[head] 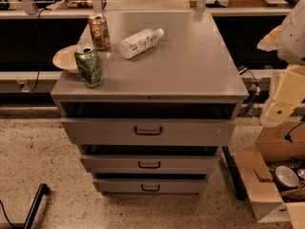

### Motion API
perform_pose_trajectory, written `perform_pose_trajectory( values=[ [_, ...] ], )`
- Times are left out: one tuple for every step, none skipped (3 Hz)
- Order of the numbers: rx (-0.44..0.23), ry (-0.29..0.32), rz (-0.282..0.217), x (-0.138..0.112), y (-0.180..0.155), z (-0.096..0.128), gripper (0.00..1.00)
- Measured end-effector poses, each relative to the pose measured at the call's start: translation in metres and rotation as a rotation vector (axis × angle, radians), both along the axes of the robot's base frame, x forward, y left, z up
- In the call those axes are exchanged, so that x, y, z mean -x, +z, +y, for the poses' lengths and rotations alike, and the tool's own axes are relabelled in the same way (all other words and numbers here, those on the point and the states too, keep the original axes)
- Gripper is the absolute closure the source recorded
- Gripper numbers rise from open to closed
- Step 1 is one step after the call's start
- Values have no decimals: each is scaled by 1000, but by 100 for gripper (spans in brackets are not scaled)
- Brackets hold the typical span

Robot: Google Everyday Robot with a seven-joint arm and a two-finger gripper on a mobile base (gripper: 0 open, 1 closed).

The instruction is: Open middle drawer

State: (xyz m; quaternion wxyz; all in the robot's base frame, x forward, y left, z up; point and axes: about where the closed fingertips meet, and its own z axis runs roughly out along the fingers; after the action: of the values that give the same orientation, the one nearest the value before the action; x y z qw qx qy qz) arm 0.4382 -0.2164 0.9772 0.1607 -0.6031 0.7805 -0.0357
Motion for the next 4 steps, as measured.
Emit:
perform_pose_trajectory(
  values=[
    [0, 0, 0, 0, 0, 0, 0],
    [-37, 23, 23, -1, -26, 11, 0],
    [-200, 105, 83, 10, -104, 49, 0],
    [-308, 196, 141, 29, -193, 75, 0]
  ],
)
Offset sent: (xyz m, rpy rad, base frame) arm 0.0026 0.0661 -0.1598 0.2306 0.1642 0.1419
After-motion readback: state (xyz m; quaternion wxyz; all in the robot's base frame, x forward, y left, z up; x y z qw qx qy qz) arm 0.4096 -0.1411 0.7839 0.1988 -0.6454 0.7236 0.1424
